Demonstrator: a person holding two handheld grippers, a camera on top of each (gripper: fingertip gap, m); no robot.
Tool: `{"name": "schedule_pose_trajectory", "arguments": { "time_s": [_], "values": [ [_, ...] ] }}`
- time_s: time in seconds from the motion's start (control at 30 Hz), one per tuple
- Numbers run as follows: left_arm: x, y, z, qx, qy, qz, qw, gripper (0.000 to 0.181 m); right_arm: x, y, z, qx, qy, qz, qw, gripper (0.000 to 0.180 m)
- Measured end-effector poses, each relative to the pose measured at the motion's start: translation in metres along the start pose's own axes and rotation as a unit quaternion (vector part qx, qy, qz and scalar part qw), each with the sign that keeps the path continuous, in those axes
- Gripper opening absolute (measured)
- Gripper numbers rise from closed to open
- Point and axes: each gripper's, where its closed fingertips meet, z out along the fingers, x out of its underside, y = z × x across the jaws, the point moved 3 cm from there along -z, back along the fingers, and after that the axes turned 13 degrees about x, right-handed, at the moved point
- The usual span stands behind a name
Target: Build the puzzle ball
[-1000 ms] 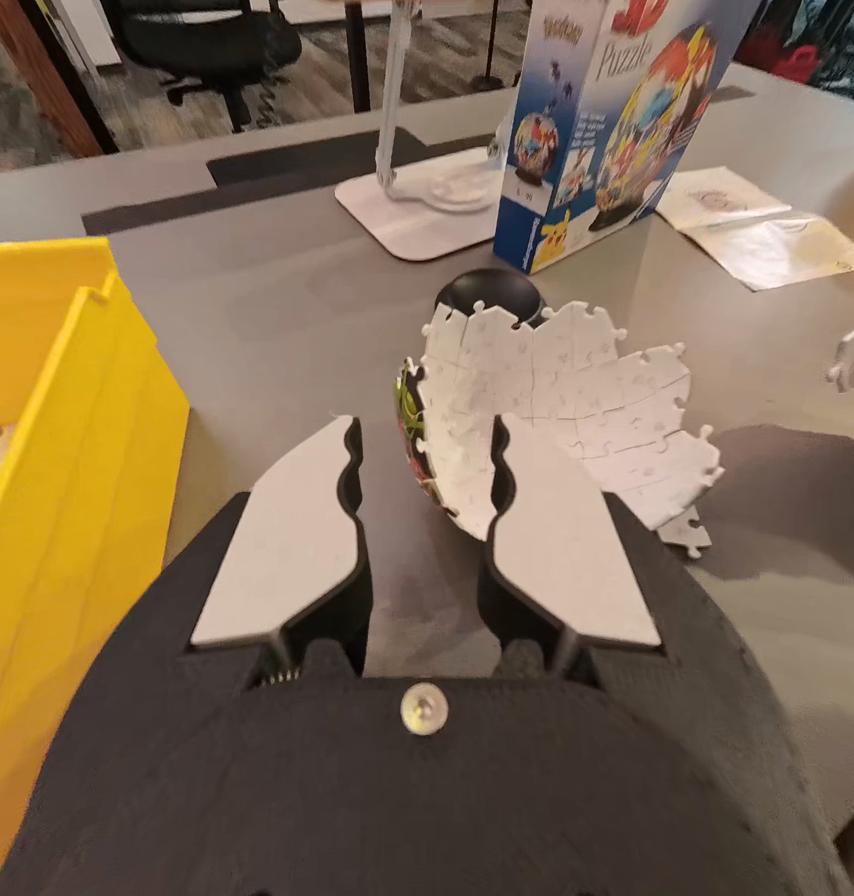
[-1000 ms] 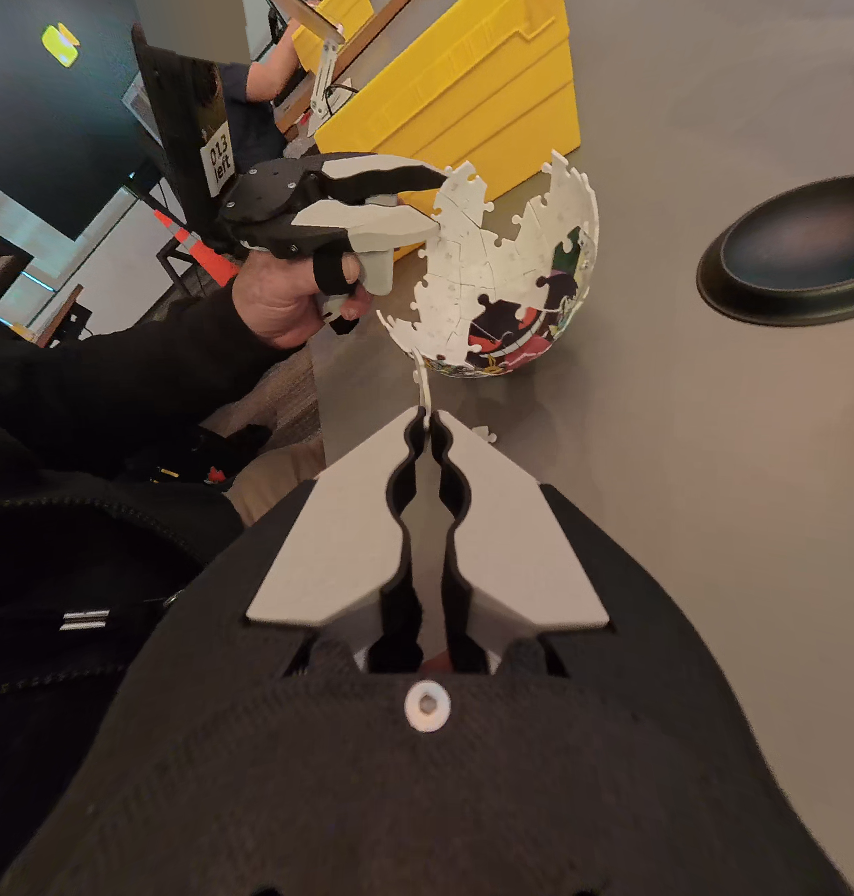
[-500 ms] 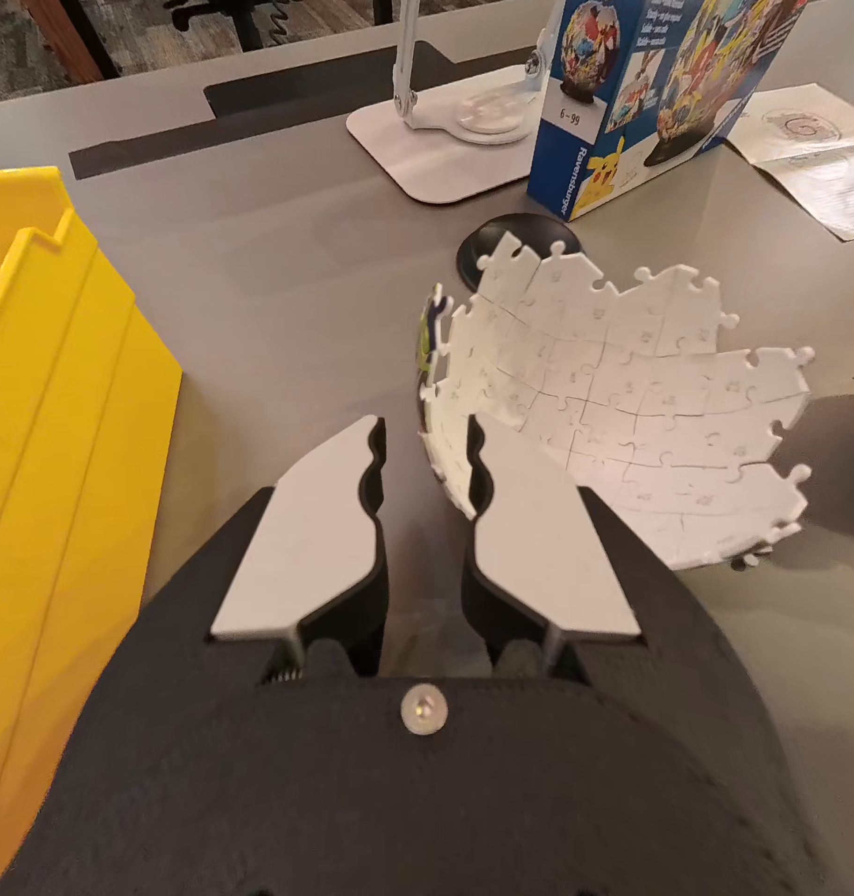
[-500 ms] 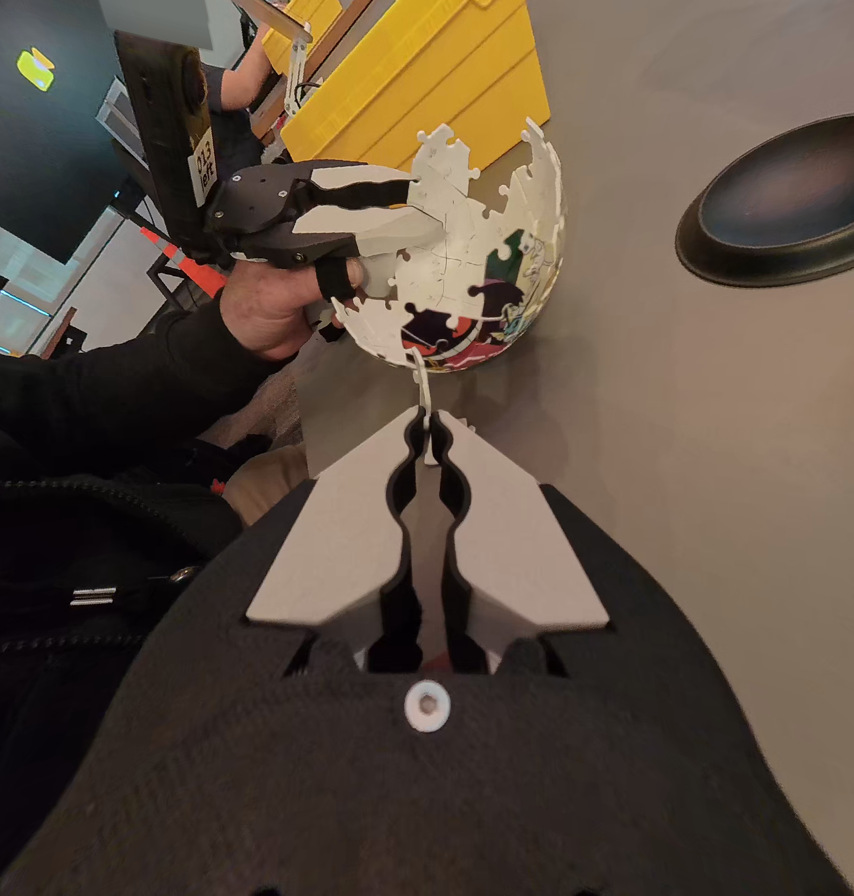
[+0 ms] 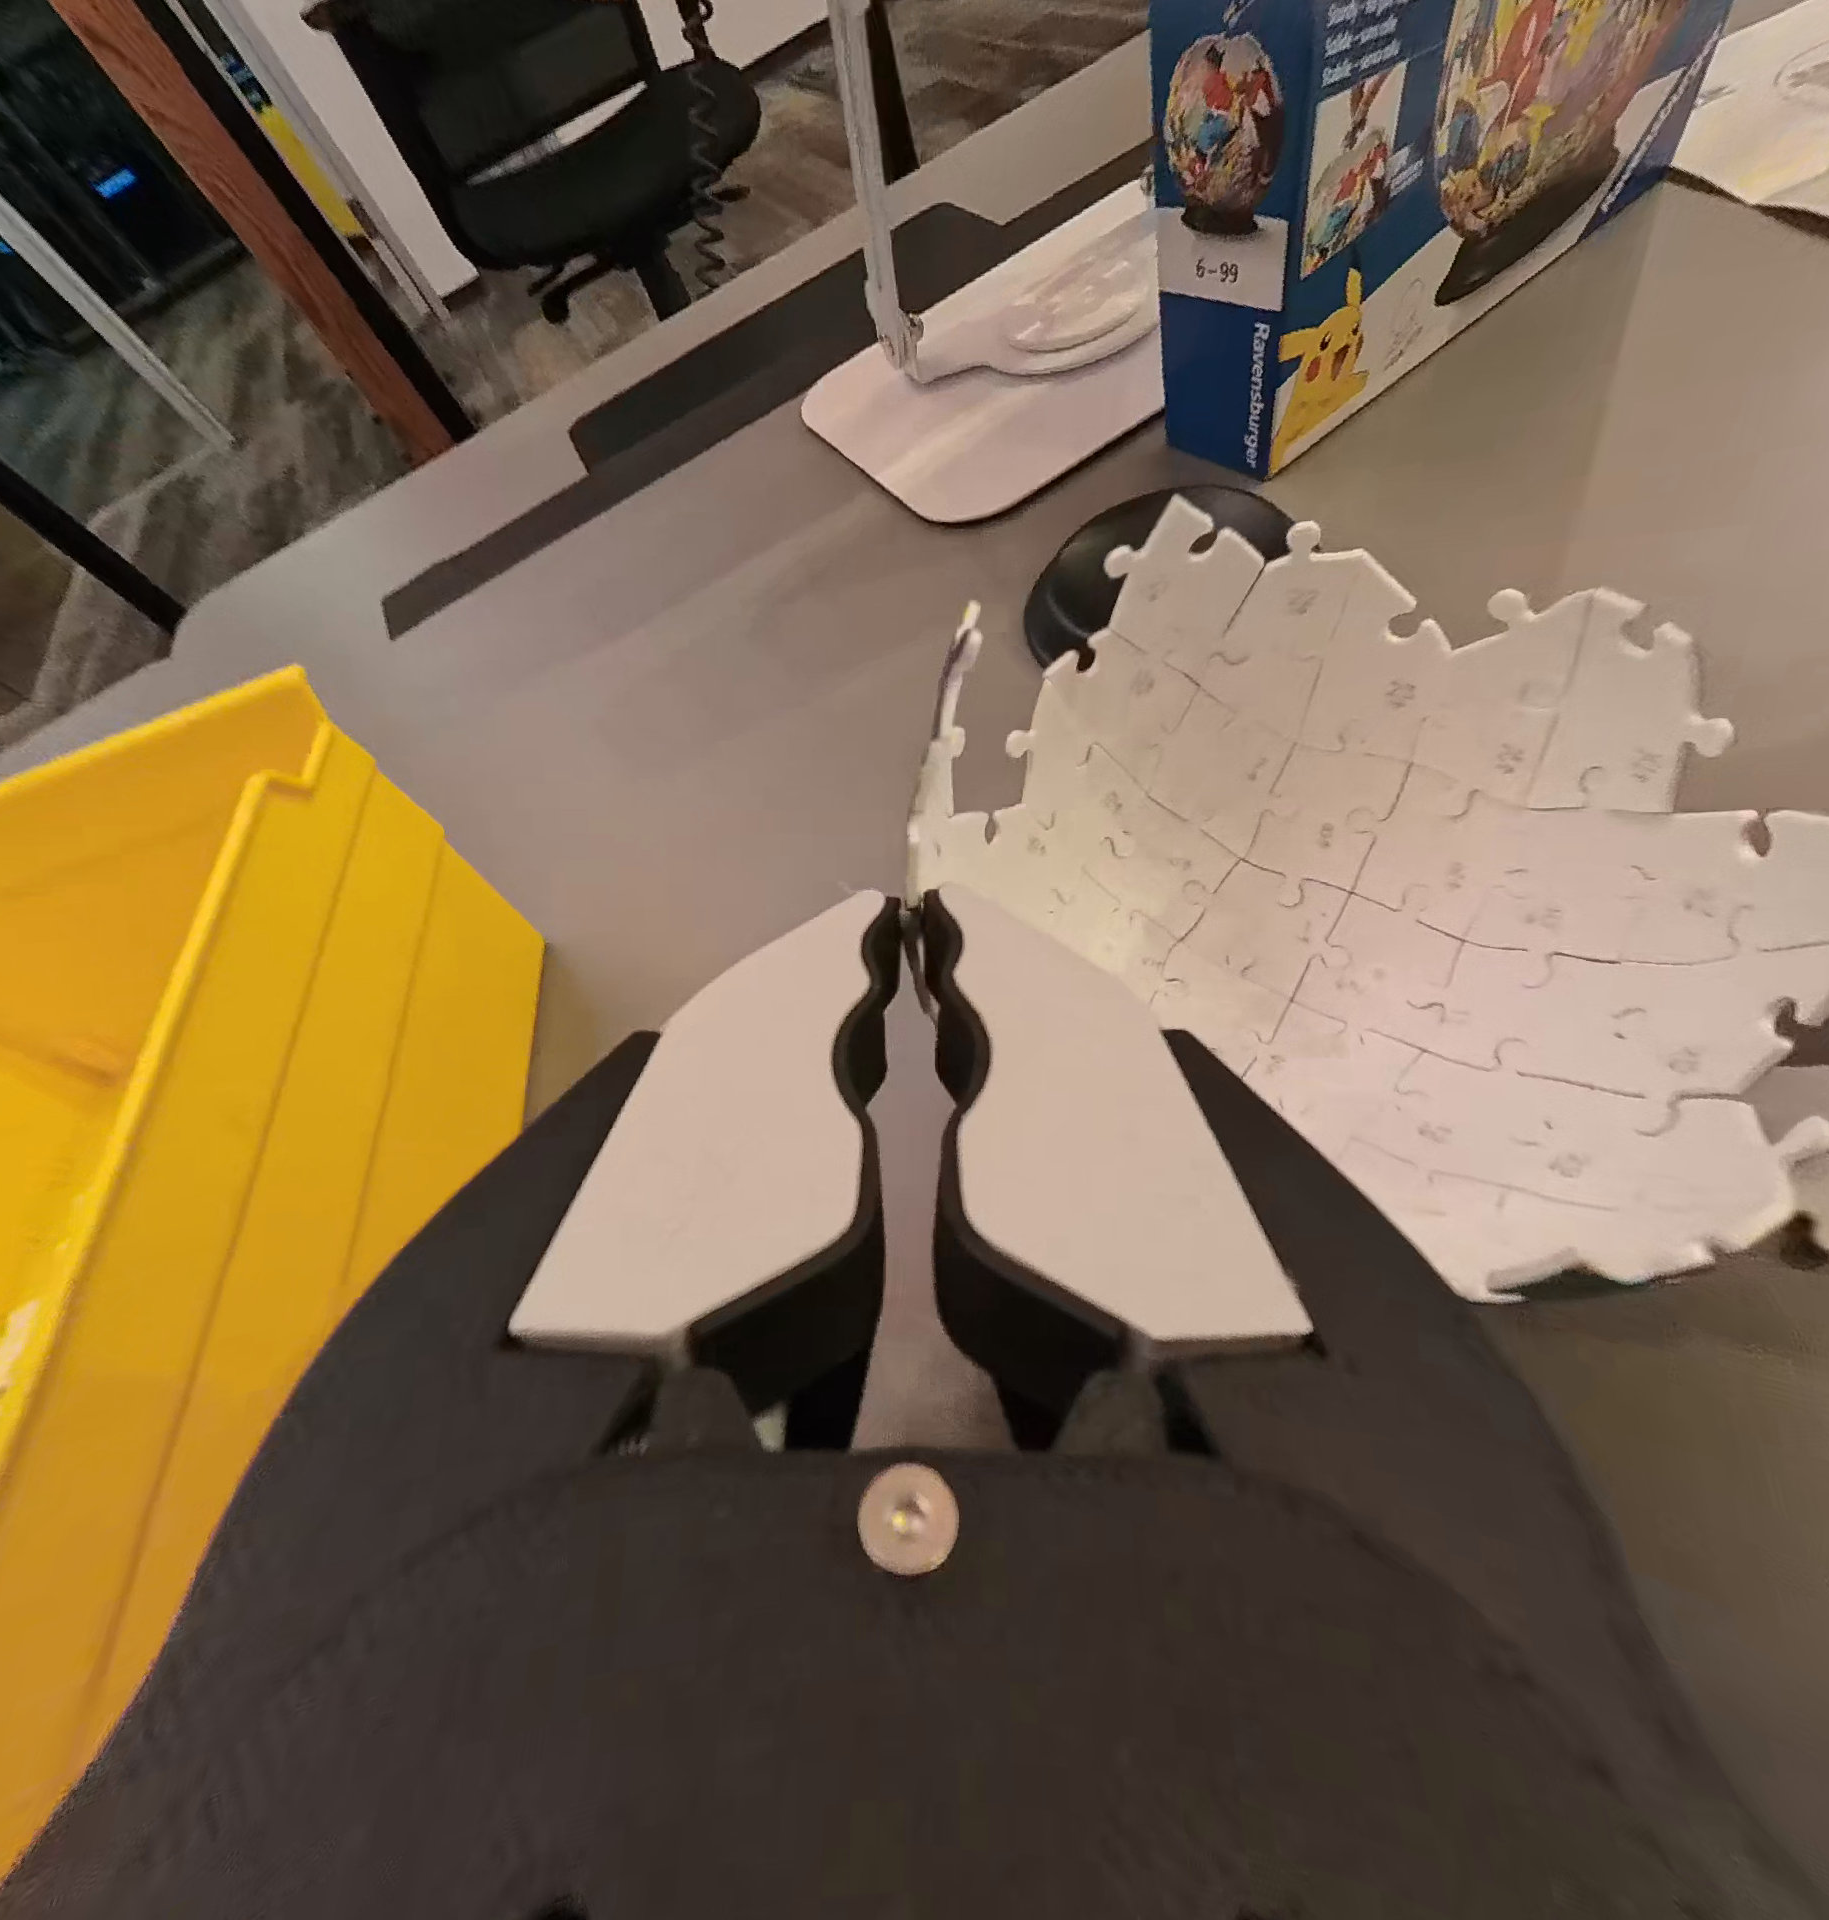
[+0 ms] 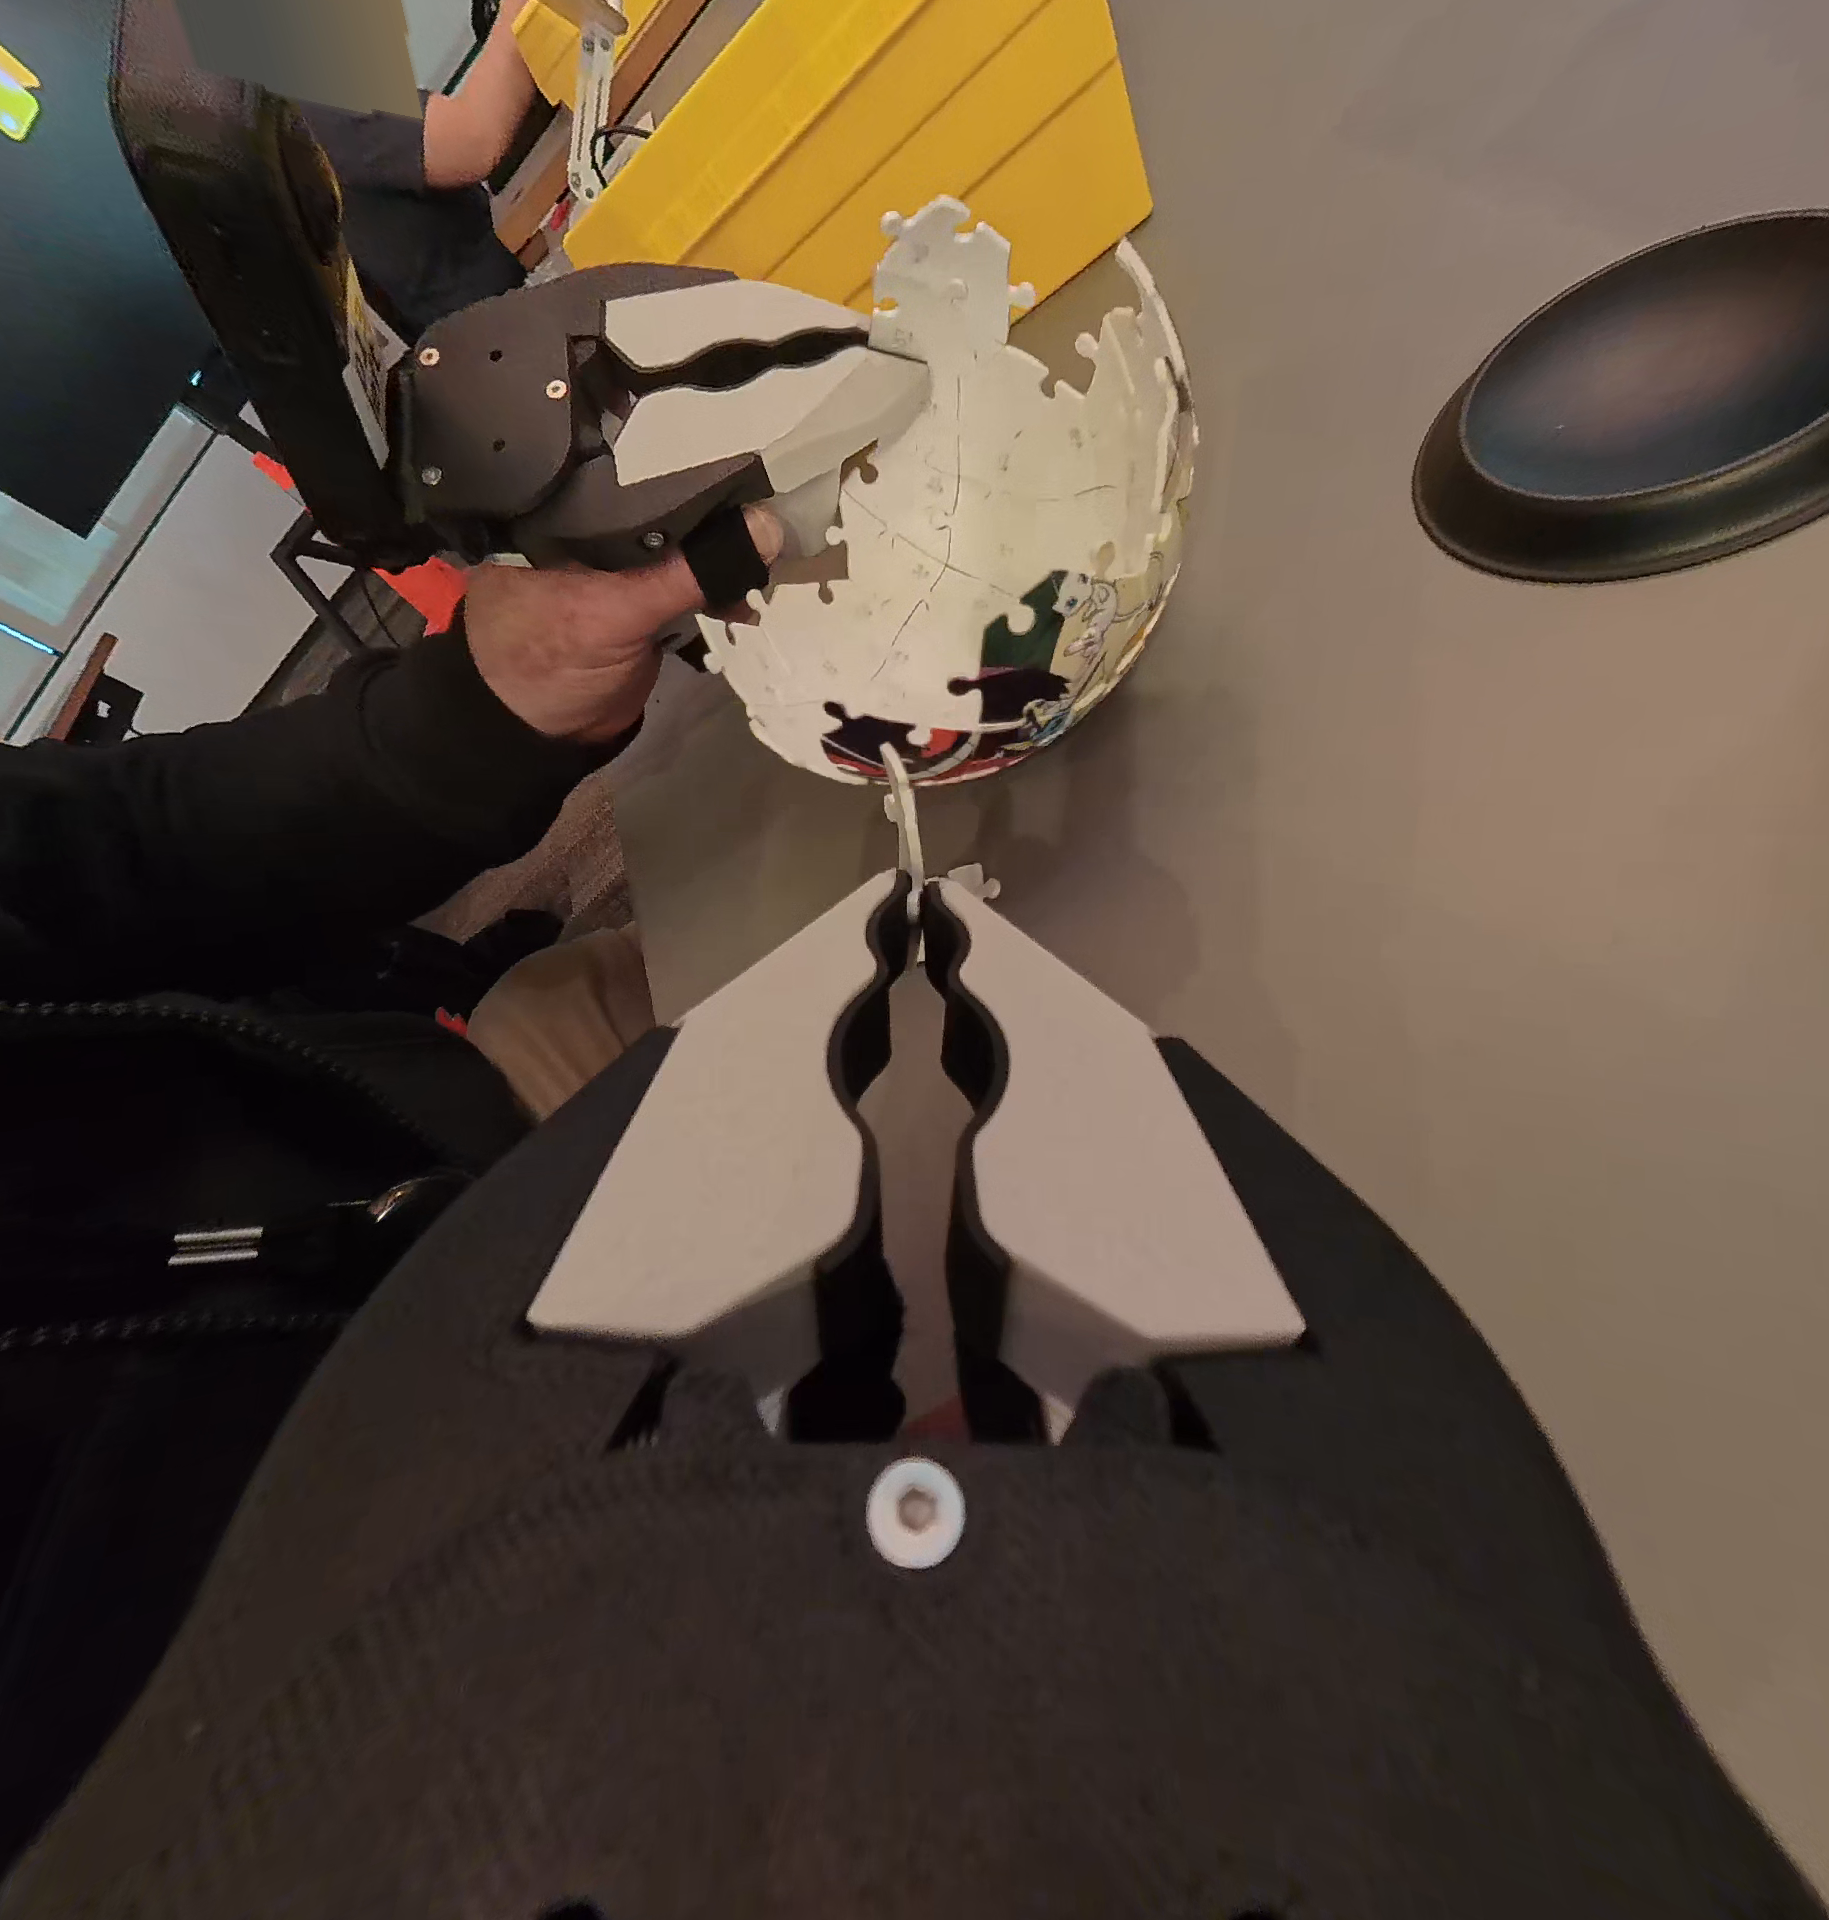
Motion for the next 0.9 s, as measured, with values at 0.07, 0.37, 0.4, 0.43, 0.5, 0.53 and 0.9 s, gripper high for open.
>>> {"name": "schedule_pose_trajectory", "arguments": {
  "time_s": [0.07,0.37,0.4,0.43,0.5,0.53,0.9],
  "values": [
    [-0.002,0.001,0.001,-0.013,0.0,0.02,1.0,0.003,0.0,0.0,0.0,-0.001,0.001,0.001,1.0,0.0],
    [-0.022,0.006,0.003,-0.078,0.008,0.147,0.986,0.003,-0.001,-0.006,0.01,0.007,0.02,0.006,1.0,0.0],
    [-0.026,0.007,0.004,-0.084,0.007,0.163,0.983,0.003,-0.001,-0.009,0.013,0.009,0.025,0.011,1.0,0.0],
    [-0.03,0.008,0.004,-0.091,0.006,0.186,0.978,0.003,-0.001,-0.011,0.016,0.013,0.031,0.016,0.999,0.0],
    [-0.037,0.008,0.005,-0.111,0.011,0.231,0.967,0.002,-0.001,-0.016,0.022,0.018,0.048,0.024,0.998,0.0],
    [-0.041,0.008,0.006,-0.115,0.01,0.246,0.962,0.002,-0.001,-0.02,0.025,0.022,0.055,0.03,0.998,0.0],
    [-0.064,-0.014,0.014,-0.156,0.014,0.383,0.911,0.002,-0.003,-0.026,0.064,0.0,0.093,0.15,0.984,0.0]
  ]
}}
